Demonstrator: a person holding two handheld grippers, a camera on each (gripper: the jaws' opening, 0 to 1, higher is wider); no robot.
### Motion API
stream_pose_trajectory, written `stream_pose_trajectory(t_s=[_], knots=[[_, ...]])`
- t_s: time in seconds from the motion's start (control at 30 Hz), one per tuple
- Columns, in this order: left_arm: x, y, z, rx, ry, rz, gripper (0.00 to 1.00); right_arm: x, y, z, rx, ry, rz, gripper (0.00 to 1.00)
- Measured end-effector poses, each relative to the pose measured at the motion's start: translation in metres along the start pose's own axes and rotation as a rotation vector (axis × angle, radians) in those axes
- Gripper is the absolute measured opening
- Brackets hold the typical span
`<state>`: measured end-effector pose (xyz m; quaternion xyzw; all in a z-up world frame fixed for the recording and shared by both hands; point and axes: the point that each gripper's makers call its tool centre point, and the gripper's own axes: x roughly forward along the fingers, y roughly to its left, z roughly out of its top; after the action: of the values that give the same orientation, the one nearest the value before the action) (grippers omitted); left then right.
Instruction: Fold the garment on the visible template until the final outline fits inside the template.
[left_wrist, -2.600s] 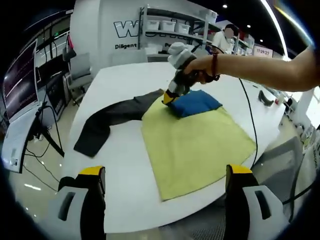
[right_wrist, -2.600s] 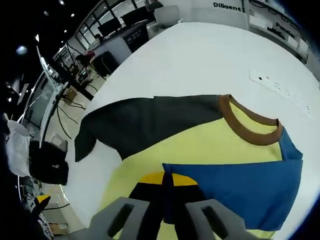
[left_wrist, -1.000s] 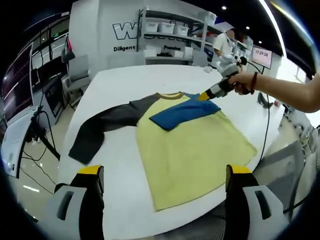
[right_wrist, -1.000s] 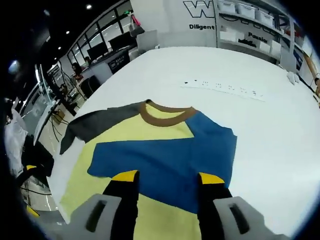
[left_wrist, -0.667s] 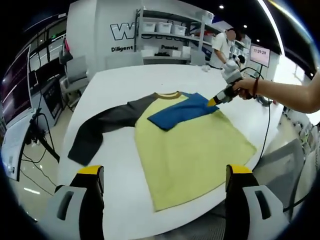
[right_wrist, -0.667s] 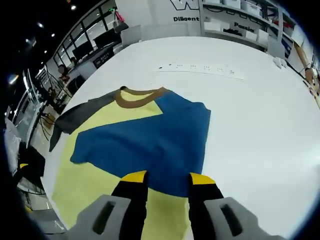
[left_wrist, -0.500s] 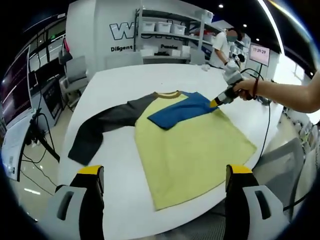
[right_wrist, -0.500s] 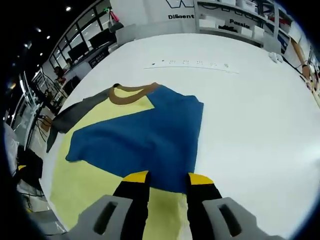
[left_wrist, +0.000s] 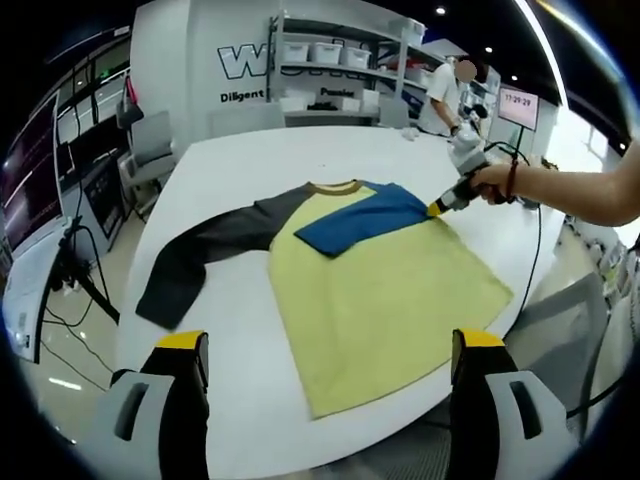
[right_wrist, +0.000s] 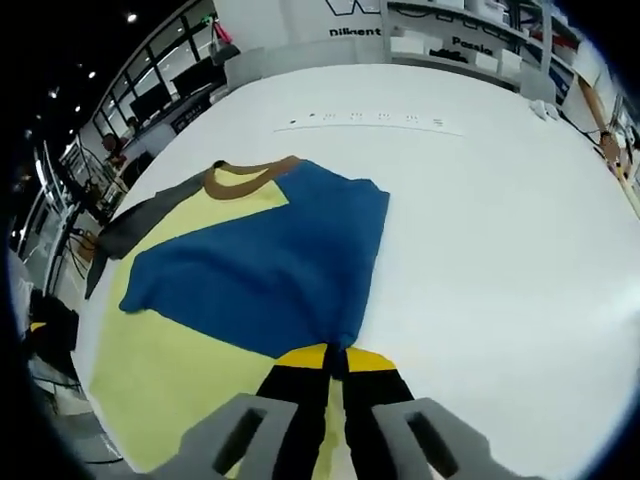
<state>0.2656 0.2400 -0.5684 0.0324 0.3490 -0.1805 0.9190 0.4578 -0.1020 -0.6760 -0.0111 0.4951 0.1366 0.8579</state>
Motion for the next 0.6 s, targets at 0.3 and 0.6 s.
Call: stream_pose_trajectory(t_s=[0.3, 0.6], knots=[[-0.001, 0.0, -0.006, 0.013, 0.019, -0.007, 0.99, -0.007, -0.022, 0.004, -0.027, 0.0, -0.059, 0.0], [-0.001, 0.0, -0.005, 0.02, 0.019, -0.009, 0.99, -0.007, -0.028, -0.001, -0.137, 0.05, -0.05, 0.0]])
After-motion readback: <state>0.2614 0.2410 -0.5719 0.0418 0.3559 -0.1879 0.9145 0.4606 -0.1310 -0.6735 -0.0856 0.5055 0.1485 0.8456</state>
